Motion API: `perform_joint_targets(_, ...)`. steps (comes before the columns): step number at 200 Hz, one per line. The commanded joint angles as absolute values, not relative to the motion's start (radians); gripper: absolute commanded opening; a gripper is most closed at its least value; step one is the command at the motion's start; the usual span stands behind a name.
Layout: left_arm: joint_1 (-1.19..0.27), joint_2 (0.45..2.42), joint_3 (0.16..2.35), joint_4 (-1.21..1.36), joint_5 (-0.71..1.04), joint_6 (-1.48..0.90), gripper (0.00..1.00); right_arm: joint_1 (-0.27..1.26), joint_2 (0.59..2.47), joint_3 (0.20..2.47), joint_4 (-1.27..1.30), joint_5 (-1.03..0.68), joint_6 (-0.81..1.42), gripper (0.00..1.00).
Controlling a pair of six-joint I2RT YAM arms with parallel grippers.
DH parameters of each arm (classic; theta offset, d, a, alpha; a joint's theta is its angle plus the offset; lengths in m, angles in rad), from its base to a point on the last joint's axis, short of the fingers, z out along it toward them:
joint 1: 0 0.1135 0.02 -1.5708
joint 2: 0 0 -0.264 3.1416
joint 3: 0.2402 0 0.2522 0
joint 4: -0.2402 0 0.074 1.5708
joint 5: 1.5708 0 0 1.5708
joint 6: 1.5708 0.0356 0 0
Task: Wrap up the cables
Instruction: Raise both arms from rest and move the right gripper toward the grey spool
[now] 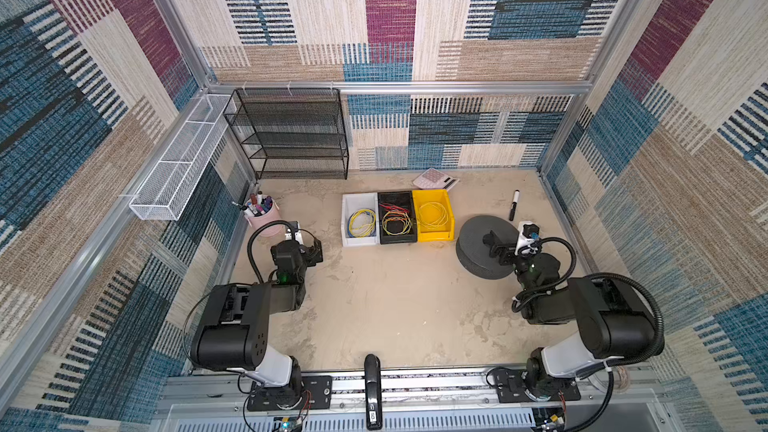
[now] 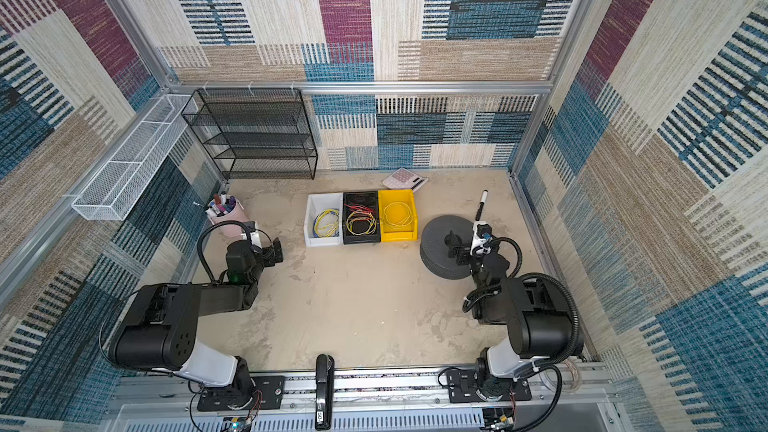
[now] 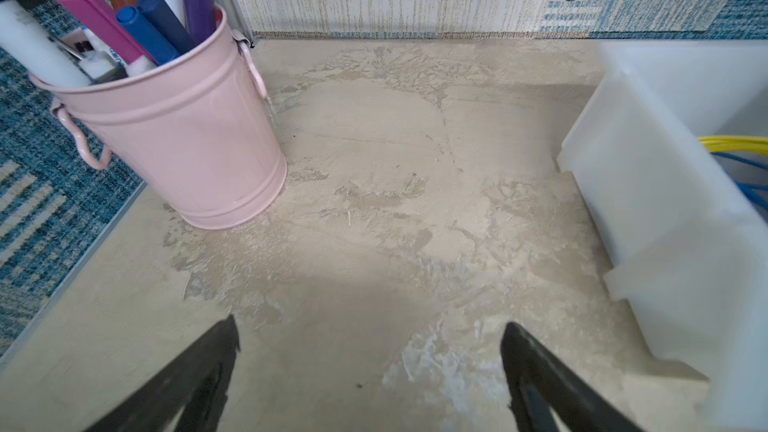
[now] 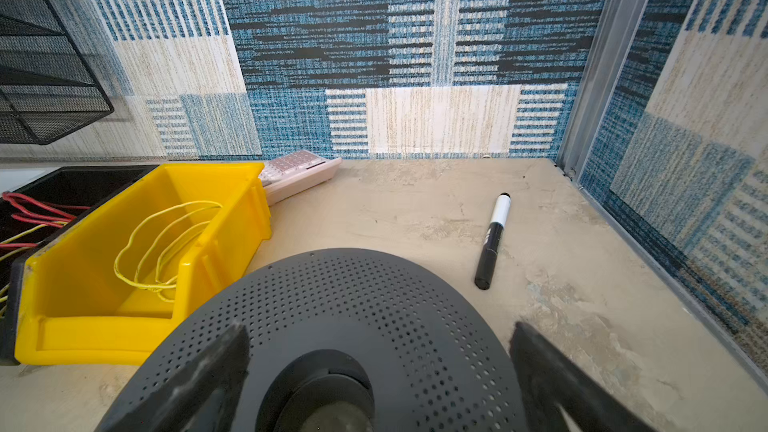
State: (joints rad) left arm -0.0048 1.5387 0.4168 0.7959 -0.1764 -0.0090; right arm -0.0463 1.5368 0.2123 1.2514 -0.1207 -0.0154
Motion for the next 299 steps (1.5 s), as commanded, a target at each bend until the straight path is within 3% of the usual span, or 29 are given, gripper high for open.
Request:
perform_joint_targets(1, -0.005, 1.538, 0.420, 0.826, -0.163, -0.015, 1.00, -0.046, 1.534, 0.212, 1.277, -0.118, -0.014, 0.99)
perform_joint_targets(173, 0.007, 1.525, 0.418, 0.826, -0.156, -0.027, 1.00, -0.046, 1.521, 0.221, 1.251, -0.090, -0.002, 0.99)
perform_joint_targets(222, 0.022, 1.359, 0.483, 0.557, -0.209, -0.061, 1.00, -0.046, 1.285, 0.341, 0.868, 0.058, 0.089, 0.99)
perform_joint_targets(266, -0.007, 1.210, 0.664, 0.168, -0.352, -0.073, 1.00, -0.046, 1.105, 0.455, 0.517, -0.001, 0.164, 0.95)
perform_joint_targets(299, -0.070, 1.199, 0.922, -0.327, -0.457, -0.254, 1.00, -0.046, 0.965, 0.533, 0.238, -0.114, 0.207, 0.94)
